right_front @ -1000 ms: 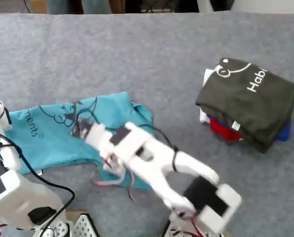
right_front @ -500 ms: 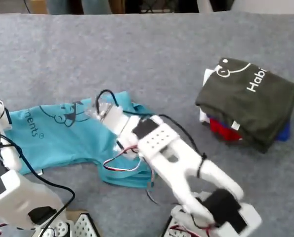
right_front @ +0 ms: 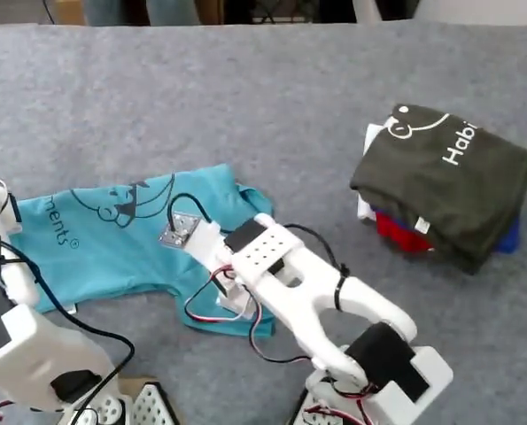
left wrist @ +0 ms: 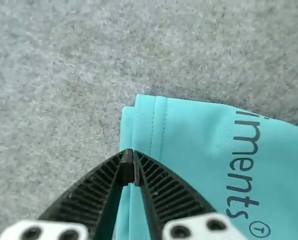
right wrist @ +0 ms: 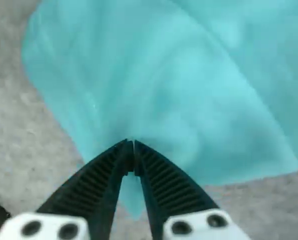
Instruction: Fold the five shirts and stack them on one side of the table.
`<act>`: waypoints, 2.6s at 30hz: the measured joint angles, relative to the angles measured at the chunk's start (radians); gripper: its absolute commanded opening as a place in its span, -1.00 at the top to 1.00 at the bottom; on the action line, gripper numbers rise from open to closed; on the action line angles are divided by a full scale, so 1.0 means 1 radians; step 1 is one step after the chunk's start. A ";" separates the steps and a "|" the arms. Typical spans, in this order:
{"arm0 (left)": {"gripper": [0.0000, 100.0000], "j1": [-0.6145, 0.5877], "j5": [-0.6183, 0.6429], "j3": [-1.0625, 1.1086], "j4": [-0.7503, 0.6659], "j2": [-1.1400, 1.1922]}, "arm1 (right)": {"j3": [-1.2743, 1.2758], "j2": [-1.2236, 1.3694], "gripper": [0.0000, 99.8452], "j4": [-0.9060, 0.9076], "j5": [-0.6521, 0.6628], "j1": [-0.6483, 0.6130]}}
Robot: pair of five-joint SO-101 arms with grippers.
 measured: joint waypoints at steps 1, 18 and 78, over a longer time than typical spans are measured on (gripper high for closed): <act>0.94 0.000 0.000 0.000 0.000 0.000 | 0.023 0.008 0.97 -0.021 0.000 0.000; 0.94 -0.029 0.000 -0.083 0.078 0.000 | -0.299 -0.118 0.97 0.218 0.195 0.235; 0.94 0.041 -0.064 -0.110 0.195 0.049 | -1.092 0.683 0.97 0.321 0.028 0.238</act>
